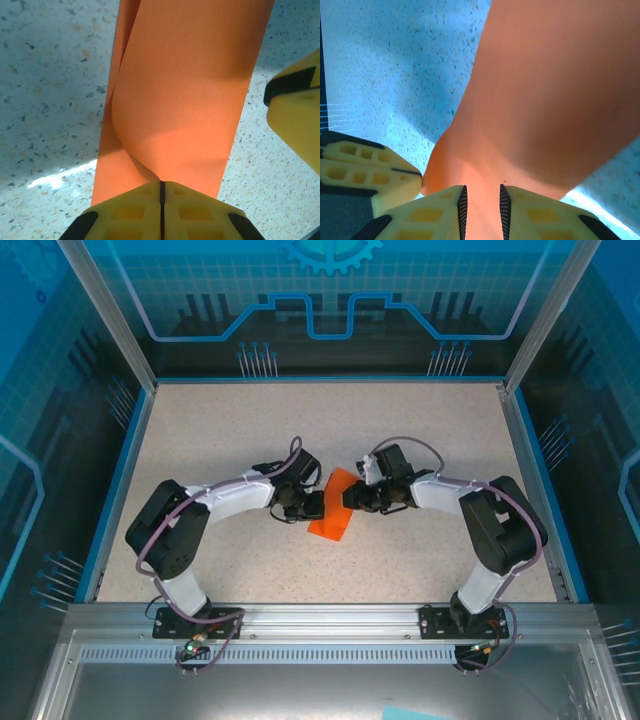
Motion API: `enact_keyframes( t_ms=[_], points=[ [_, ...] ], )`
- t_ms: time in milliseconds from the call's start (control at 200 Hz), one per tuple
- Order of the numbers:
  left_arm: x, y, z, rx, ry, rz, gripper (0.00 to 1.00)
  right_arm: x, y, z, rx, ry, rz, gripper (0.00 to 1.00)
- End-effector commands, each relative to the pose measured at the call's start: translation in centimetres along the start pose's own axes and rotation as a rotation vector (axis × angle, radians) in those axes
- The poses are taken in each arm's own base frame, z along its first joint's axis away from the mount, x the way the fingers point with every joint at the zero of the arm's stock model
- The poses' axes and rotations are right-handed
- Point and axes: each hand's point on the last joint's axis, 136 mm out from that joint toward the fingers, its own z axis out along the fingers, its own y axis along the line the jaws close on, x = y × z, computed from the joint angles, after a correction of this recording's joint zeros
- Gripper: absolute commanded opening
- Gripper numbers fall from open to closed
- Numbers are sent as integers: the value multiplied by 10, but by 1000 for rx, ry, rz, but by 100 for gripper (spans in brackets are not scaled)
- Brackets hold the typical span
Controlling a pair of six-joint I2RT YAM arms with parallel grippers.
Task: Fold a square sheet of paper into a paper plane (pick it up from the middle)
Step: Fold the triangle a second time at the center of the table.
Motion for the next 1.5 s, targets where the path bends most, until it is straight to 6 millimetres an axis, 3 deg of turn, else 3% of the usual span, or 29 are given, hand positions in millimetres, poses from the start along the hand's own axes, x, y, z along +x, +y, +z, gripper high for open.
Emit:
enact_keyframes(
  t_ms=[0, 305, 915, 1495],
  points=[
    [2, -7, 1, 14, 41, 33, 8, -5, -8, 4, 13, 29, -8, 26],
    [-3, -21, 5, 31, 58, 54, 8, -7, -26, 10, 44, 41, 10, 25],
    [-8, -48, 26, 57, 105, 86, 8, -29, -36, 0, 40, 0, 13, 25],
    [-22, -48, 46, 47, 75, 35, 8, -39, -46, 7, 54, 20, 23, 24]
  ],
)
